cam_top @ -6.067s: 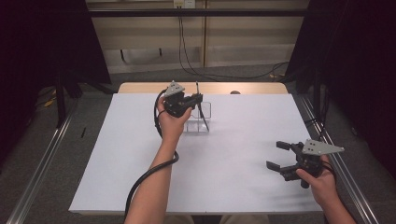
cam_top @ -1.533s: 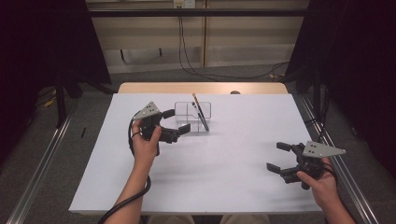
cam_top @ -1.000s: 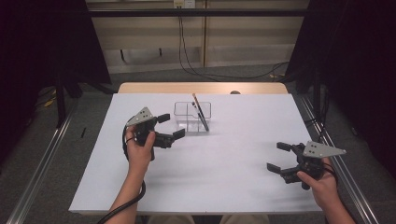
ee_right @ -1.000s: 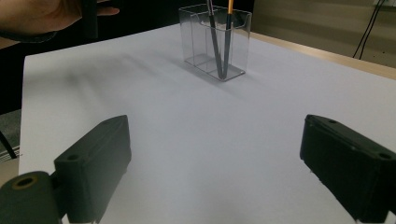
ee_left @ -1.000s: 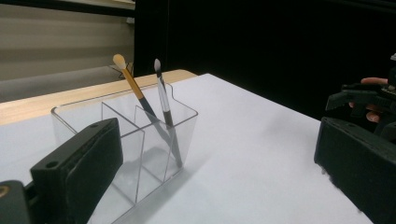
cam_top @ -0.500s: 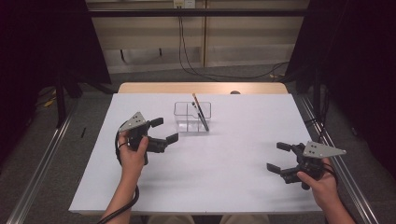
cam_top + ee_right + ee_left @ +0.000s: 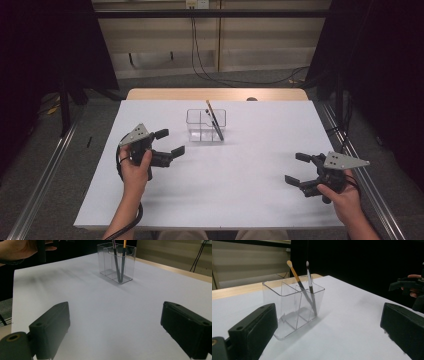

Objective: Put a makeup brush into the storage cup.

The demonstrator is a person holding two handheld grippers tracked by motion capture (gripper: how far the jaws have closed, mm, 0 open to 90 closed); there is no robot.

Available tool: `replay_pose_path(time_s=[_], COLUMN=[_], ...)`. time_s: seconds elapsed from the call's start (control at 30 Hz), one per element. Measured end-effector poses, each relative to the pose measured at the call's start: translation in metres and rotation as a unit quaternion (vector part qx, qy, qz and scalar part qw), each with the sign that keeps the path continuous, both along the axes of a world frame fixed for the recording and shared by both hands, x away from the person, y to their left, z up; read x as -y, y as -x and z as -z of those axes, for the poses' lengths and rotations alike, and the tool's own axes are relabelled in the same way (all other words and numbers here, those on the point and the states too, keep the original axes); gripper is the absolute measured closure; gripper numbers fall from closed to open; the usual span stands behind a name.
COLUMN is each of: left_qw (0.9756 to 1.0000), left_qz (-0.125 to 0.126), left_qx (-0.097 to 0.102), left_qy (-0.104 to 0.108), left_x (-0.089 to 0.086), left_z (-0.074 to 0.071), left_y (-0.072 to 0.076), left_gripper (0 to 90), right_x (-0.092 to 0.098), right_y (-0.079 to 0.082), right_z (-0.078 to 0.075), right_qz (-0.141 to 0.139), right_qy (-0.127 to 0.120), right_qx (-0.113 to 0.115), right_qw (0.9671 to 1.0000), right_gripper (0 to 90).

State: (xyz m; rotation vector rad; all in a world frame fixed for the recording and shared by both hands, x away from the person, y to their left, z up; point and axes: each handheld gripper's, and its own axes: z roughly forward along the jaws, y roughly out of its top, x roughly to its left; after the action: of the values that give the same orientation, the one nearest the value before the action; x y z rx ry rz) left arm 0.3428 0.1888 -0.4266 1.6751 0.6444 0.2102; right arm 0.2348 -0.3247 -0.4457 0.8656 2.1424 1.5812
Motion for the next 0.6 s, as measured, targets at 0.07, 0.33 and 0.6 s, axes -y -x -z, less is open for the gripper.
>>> replay_pose_path(time_s=[0.07,0.33,0.6], left_qw=[1.0000,1.0000,1.0000], left_qz=[-0.001,-0.004,-0.005], left_qx=[0.000,-0.001,0.000], left_qy=[0.001,-0.004,-0.006], left_x=[-0.002,-0.008,-0.012], left_z=[0.000,0.002,0.002], left_y=[0.001,0.005,0.008], left_gripper=[1.1,1.1,1.1], right_x=[0.000,0.001,0.001], right_y=[0.000,0.000,0.000], right_z=[0.000,0.000,-0.001], right_qz=[0.001,0.002,0.002], right_qy=[-0.001,0.000,-0.001], right_qx=[0.000,0.001,0.001], right_qw=[1.0000,1.0000,1.0000], right_gripper=[8.7,8.6,8.6])
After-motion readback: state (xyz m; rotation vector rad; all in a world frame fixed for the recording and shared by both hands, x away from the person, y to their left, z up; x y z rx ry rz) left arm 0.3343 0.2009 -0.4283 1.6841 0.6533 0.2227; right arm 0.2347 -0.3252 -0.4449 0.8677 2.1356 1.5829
